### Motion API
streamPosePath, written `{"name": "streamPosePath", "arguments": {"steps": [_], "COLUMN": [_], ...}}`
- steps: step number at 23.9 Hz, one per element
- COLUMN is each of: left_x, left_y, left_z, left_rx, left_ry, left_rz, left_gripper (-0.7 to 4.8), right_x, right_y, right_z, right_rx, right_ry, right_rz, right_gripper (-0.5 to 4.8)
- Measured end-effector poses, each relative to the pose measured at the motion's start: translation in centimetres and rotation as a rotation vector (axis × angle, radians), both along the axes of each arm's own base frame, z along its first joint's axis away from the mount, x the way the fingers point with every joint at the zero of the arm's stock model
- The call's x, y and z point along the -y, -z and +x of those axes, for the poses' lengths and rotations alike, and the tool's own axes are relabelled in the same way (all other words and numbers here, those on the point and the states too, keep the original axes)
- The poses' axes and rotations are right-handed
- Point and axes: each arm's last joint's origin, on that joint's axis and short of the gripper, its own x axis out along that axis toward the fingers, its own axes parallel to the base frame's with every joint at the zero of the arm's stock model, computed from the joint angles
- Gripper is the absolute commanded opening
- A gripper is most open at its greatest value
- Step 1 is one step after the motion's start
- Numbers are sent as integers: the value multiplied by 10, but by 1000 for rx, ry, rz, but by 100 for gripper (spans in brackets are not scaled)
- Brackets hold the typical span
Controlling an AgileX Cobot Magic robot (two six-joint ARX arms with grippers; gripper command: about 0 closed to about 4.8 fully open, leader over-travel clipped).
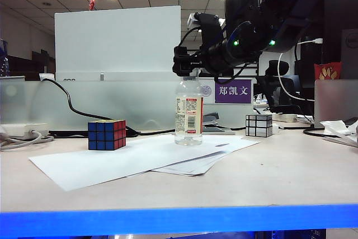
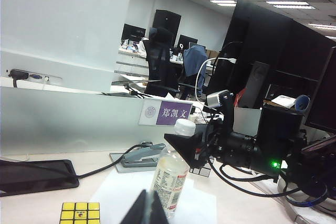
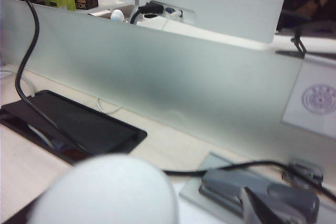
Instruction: Flip the plastic bottle upside down.
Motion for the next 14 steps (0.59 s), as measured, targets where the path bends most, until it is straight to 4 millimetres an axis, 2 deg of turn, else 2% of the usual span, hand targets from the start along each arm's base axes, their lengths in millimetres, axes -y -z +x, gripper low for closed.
{"name": "streamPosePath", "arguments": {"steps": [2, 3, 10, 14], "left_x": [0, 0, 0, 0], "left_y": [0, 0, 0, 0], "left_z": [0, 0, 0, 0], "left_rx": [0, 0, 0, 2], "left_ry": [0, 0, -1, -2], "left_rz": [0, 0, 0, 4], "left_gripper": [-6, -6, -6, -6], "right_x": [0, 0, 0, 0], "right_y": [2, 3, 4, 4], "right_z": [0, 0, 0, 0], "right_rx": [-19, -28, -40, -45], "right_ry": [3, 3, 2, 3], "right_rz": [-3, -5, -4, -2], "right_gripper": [479, 450, 172, 74]}}
